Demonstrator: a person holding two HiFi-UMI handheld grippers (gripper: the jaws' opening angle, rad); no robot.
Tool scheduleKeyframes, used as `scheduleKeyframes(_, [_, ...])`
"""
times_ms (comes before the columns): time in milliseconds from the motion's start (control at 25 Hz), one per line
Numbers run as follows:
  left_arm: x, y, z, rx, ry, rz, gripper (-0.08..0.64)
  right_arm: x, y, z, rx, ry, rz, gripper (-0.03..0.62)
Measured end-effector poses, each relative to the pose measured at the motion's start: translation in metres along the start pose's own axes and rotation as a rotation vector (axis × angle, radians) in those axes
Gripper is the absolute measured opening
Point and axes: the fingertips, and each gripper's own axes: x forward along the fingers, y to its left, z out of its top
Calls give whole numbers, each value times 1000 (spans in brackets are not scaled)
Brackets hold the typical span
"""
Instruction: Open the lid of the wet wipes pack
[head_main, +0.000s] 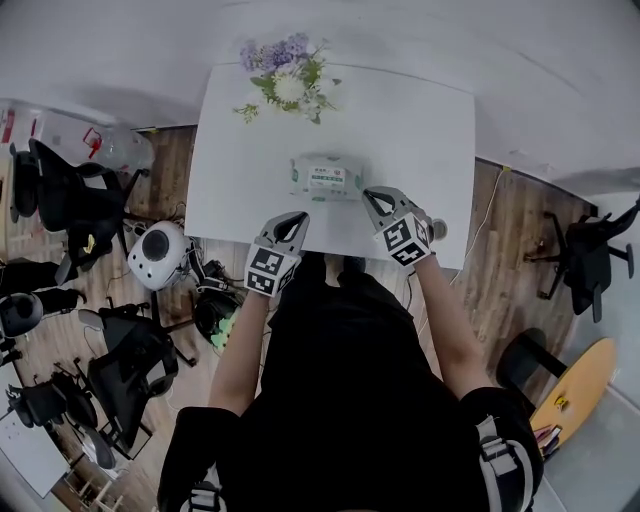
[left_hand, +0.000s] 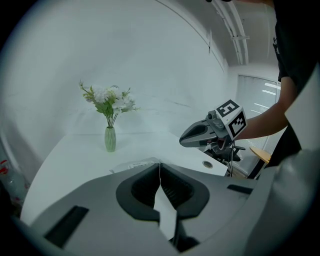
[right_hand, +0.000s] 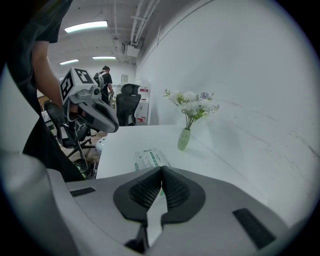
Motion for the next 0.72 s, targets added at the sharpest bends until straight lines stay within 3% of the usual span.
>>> scheduleKeyframes(280, [2,4,1,-14,-5,31,25,18,7,-1,-36,-1,58,17])
scheduleKeyframes(720, [-3,5,2,-3,-5,28,25,13,11,2,-24,-9,56,15])
